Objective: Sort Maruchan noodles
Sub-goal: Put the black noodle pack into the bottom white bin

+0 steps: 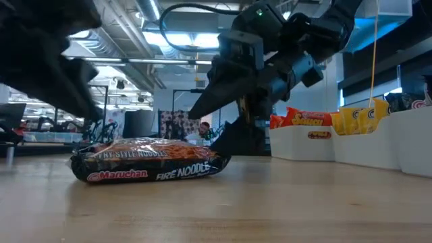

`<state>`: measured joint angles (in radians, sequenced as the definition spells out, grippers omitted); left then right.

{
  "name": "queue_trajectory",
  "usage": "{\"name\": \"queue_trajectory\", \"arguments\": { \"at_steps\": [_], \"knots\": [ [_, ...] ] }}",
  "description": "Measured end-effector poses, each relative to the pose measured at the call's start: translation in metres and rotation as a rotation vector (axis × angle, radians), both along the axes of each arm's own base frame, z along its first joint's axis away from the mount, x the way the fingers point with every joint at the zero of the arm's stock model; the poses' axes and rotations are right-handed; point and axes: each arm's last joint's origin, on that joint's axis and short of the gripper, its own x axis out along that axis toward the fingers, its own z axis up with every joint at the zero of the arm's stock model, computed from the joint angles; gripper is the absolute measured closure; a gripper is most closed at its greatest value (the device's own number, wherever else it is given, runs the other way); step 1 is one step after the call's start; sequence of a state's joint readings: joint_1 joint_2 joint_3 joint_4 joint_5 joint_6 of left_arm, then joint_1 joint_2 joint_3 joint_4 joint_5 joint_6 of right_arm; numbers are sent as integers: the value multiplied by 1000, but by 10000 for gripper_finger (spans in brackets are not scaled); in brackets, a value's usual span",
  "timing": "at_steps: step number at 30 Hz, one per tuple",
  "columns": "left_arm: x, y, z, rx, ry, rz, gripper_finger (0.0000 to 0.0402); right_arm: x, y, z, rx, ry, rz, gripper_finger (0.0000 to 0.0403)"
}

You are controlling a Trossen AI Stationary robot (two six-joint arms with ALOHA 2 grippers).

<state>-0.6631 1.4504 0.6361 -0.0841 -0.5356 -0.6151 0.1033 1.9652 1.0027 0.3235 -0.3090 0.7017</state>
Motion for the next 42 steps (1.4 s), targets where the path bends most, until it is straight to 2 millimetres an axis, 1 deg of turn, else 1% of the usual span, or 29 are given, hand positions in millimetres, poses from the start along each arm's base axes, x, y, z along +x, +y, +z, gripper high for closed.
{"name": "queue_trajectory", "arguments": {
  "at_steps": [4, 6, 9, 16, 20, 24, 28, 31, 42],
  "knots": [
    [-6, -5, -5, -167, 94, 36, 241, -1, 3, -3, 24, 33, -21, 56],
    [-6, -8, -11, -199, 117, 53, 241, -2, 5, -9, 14, 62, -46, 56],
    [-3, -9, -18, -175, 110, 77, 241, 1, 5, -14, 24, 52, -63, 56],
    [7, -3, -41, -122, 153, 117, 241, 9, 7, -29, 77, -9, -54, 56],
    [14, 0, -47, -113, 145, 138, 241, 12, 7, -30, 80, -51, -57, 56],
    [19, 1, -47, -91, 104, 112, 241, 12, 12, -29, 66, -71, -59, 56],
    [22, -1, -45, -70, 72, 55, 241, 13, 18, -27, 46, -142, -24, 56],
    [23, -1, -45, -55, 59, 55, 241, 14, 23, -25, 58, -186, 4, 56],
    [31, -4, -35, 41, -78, 4, 241, 20, 29, -16, 0, -263, 9, 56]
  ]
}}
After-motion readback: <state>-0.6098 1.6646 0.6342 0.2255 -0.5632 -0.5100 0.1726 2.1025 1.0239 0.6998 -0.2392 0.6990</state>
